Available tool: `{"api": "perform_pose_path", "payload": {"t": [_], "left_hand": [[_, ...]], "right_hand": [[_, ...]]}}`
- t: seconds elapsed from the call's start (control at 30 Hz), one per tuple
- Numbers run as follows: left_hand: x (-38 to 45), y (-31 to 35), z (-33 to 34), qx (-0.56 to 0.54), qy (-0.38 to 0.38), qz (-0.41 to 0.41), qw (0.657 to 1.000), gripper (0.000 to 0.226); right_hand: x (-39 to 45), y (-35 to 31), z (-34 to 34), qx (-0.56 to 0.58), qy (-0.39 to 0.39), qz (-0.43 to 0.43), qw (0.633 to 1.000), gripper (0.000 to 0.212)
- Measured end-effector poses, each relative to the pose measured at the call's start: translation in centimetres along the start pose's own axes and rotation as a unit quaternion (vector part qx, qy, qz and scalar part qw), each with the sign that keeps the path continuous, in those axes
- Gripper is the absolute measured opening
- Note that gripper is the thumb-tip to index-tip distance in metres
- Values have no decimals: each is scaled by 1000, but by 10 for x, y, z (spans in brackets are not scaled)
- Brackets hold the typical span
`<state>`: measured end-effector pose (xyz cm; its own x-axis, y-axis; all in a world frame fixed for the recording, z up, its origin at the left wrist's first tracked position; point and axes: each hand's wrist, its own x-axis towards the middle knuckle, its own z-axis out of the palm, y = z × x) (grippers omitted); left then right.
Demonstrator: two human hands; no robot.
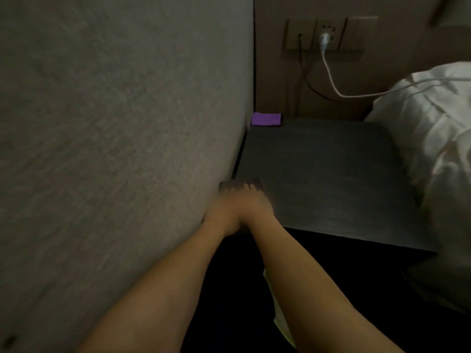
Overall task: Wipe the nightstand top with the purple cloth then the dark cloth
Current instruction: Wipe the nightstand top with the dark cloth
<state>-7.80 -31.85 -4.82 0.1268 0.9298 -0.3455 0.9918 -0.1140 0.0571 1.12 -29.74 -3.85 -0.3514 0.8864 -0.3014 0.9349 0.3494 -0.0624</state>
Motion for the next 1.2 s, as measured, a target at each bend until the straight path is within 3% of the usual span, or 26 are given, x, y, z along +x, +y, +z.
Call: {"api": "perform_pose_path", "payload": {"t": [0.6, 0.77, 1.2], "left_hand": [[-18, 45, 0, 75, -19, 29, 997, 71], [-12, 102, -6, 66, -25, 60, 996, 72], [15, 298, -1, 89, 6, 235, 968, 76]], "right_hand": [[-47, 37, 18, 53, 5, -6, 999, 52], [-69, 89, 22, 36, 6, 28, 999, 54], [-160, 274, 29, 34, -34, 190, 981, 60]]}}
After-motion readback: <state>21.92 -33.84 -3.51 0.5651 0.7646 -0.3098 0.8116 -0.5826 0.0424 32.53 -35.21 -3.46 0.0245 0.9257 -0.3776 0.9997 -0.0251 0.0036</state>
